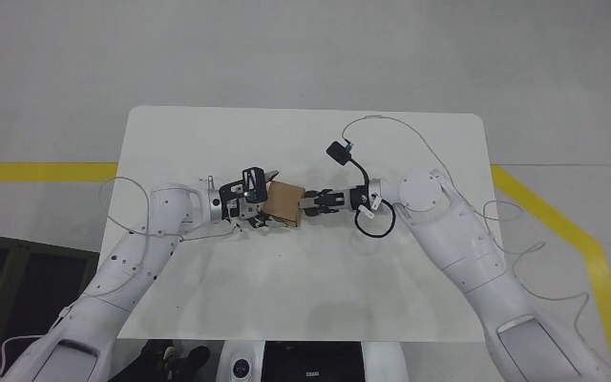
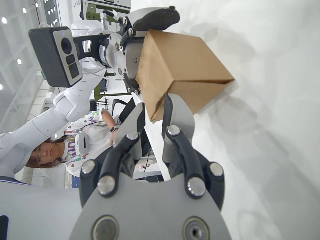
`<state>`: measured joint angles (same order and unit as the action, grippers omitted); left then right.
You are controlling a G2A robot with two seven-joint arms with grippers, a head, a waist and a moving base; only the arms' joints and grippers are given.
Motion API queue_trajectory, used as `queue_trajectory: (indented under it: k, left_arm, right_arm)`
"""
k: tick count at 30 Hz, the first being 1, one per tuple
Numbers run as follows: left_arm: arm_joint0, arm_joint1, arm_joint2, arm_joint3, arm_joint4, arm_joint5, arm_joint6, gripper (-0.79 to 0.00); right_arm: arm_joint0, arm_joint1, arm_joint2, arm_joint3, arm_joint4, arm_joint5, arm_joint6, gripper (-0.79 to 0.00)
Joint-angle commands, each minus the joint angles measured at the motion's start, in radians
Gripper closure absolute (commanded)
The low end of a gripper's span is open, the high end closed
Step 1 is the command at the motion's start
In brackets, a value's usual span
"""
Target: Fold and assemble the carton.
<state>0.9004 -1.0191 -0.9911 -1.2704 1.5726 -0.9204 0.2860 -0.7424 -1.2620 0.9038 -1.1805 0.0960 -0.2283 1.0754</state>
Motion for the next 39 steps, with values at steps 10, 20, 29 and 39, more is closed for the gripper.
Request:
queue_trajectory:
  k: [10,20,29,39]
  left_arm:
    - [-0.015,0.006,-0.052,0.009,-0.128,-0.078,-0.071,-0.785]
    - [-0.003,0.058,-0.083,-0.056,-0.431,-0.092,-0.249,-0.785]
    - [-0.065,0.089,-0.180,-0.043,-0.800,-0.021,-0.496,-0.785]
    - [-0.152,0.088,-0.197,-0.047,-0.937,0.081,-0.639,-0.785]
  right_arm:
    - [-0.094,0.048,0.123,-0.103,-0.075,-0.077,-0.031,-0.332]
    - [-0.190,0.083,0.253,-0.162,-0.165,-0.293,-0.198,-0.785]
    - [-0.261,0.117,0.375,-0.305,-0.450,-0.330,-0.363,-0.785]
    - [-0.393,0.145,0.541,-0.523,-0.734,-0.174,-0.546,-0.785]
